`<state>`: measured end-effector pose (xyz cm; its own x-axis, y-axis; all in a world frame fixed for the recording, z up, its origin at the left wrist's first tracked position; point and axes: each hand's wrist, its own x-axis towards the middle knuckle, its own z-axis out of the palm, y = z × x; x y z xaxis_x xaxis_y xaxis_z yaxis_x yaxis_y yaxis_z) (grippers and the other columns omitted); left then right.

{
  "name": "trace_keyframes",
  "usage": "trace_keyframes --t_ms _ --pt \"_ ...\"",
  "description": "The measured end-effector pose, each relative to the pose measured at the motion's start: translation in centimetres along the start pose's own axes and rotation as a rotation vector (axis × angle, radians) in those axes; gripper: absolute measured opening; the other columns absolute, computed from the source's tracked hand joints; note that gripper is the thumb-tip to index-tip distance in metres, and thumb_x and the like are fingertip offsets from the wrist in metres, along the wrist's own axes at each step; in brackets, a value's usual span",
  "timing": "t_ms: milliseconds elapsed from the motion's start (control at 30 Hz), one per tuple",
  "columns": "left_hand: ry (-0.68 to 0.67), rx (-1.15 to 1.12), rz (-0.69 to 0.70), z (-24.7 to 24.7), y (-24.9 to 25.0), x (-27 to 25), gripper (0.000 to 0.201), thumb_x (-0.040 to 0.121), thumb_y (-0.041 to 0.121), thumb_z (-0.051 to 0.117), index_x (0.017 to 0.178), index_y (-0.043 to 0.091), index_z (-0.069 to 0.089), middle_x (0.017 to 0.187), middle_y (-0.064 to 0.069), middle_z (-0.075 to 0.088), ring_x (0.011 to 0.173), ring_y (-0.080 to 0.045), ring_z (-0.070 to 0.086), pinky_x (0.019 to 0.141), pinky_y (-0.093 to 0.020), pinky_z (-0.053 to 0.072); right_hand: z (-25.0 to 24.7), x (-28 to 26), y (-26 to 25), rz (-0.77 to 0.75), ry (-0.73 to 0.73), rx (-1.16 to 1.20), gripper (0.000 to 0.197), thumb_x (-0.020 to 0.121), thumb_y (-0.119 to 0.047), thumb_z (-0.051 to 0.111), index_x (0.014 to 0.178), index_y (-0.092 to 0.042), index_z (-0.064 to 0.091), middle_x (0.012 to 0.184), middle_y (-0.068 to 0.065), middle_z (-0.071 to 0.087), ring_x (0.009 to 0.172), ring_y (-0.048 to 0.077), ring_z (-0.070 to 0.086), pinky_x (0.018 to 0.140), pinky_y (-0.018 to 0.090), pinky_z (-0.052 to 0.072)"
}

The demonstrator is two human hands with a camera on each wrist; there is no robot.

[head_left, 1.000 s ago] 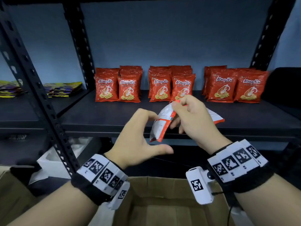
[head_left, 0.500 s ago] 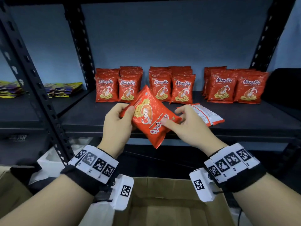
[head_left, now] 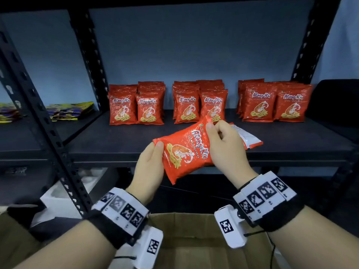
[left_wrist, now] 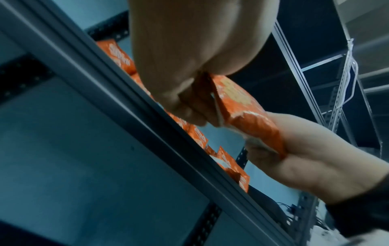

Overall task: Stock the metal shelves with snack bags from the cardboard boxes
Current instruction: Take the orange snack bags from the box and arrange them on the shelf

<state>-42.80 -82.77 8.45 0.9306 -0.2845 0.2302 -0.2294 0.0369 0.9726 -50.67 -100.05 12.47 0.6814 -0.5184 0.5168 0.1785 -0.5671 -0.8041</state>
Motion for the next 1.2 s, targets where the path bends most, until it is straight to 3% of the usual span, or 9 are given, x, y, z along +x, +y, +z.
trace_keyframes --t_ms 133,200,300,433,533,633,767,967,1200 --pt "0.223 0.179 0.095 1.4 -0.4 -1.5 0.039 0.110 0.043 0.033 0.098 0.022 0.064 0.092 0.006 0.069 0.085 0.003 0.065 0.073 -0.018 0.048 0.4 -1.0 0.5 -0.100 0.061 -0.095 0.043 0.108 -0.032 0.048 0.073 -0.009 0.040 0.062 0.000 0.040 0.057 0.007 0.038 0.057 0.026 0.034" --pt "0.249 0.238 0.144 1.5 -0.4 -1.8 0.041 0.110 0.040 0.033 0.093 0.015 0.060 0.087 0.003 0.067 0.077 0.000 0.062 0.063 -0.013 0.042 0.4 -1.2 0.9 -0.089 0.067 -0.085 0.043 0.108 -0.032 0.048 0.075 -0.004 0.045 0.066 0.008 0.048 0.060 0.009 0.039 0.060 0.029 0.036" --pt "0.213 0.221 0.176 0.5 -1.1 -0.9 0.044 0.109 0.042 0.037 0.084 0.011 0.056 0.080 -0.006 0.065 0.070 -0.010 0.061 0.068 -0.026 0.047 0.2 -1.0 1.4 -0.062 0.014 -0.076 0.044 0.107 -0.033 0.050 0.073 -0.005 0.045 0.065 0.004 0.044 0.060 0.008 0.038 0.059 0.031 0.033" --pt "0.080 0.110 0.194 -1.0 -0.4 0.5 0.035 0.092 0.060 0.054 0.075 0.030 0.048 0.068 0.002 0.056 0.066 -0.020 0.057 0.068 -0.052 0.051 -2.0 1.0 0.8 -0.084 -0.080 0.005 0.042 0.103 -0.032 0.061 0.069 -0.011 0.051 0.060 -0.002 0.046 0.058 0.005 0.041 0.059 0.030 0.036" --pt "-0.063 0.176 0.286 -1.7 0.9 1.2 0.032 0.083 0.063 0.060 0.099 0.036 0.057 0.093 0.014 0.067 0.088 -0.008 0.066 0.080 -0.036 0.053 -3.2 1.3 -0.8 -0.123 -0.244 0.010 0.032 0.092 -0.032 0.076 0.071 -0.010 0.065 0.058 0.007 0.062 0.054 0.010 0.051 0.056 0.032 0.042" --pt "-0.305 0.151 0.236 -1.4 2.6 0.7 0.037 0.091 0.055 0.064 0.119 0.030 0.064 0.108 0.007 0.072 0.103 -0.008 0.068 0.087 -0.025 0.051 -2.6 0.1 -2.1 -0.158 -0.456 -0.086 0.028 0.086 -0.034 0.082 0.073 -0.013 0.069 0.059 0.004 0.066 0.051 0.007 0.054 0.052 0.025 0.041" --pt "-0.474 0.216 0.205 -1.6 3.4 0.4 0.020 0.092 0.040 0.063 0.090 0.023 0.075 0.087 -0.001 0.075 0.082 -0.014 0.071 0.075 -0.030 0.055 -1.5 -0.9 -2.0 -0.202 -0.587 -0.205 0.028 0.081 -0.042 0.085 0.074 -0.019 0.069 0.062 0.003 0.064 0.057 0.009 0.057 0.056 0.021 0.039" --pt "-0.451 0.423 0.264 -3.6 2.8 1.2 0.019 0.095 0.033 0.067 0.085 0.019 0.075 0.084 0.001 0.077 0.081 -0.015 0.074 0.079 -0.038 0.058 -3.1 0.6 -1.2 -0.021 -0.914 -0.342 0.017 0.086 -0.027 0.084 0.086 -0.013 0.074 0.074 0.002 0.076 0.062 0.010 0.069 0.059 0.021 0.052" --pt "-0.309 0.311 0.279 -3.8 3.2 1.7 0.016 0.098 0.026 0.067 0.087 0.015 0.074 0.079 -0.002 0.076 0.073 -0.013 0.072 0.070 -0.032 0.055 -4.4 1.9 -0.8 -0.003 -0.848 -0.211 0.009 0.096 -0.016 0.072 0.088 -0.011 0.072 0.074 0.009 0.075 0.063 0.013 0.069 0.061 0.027 0.055"
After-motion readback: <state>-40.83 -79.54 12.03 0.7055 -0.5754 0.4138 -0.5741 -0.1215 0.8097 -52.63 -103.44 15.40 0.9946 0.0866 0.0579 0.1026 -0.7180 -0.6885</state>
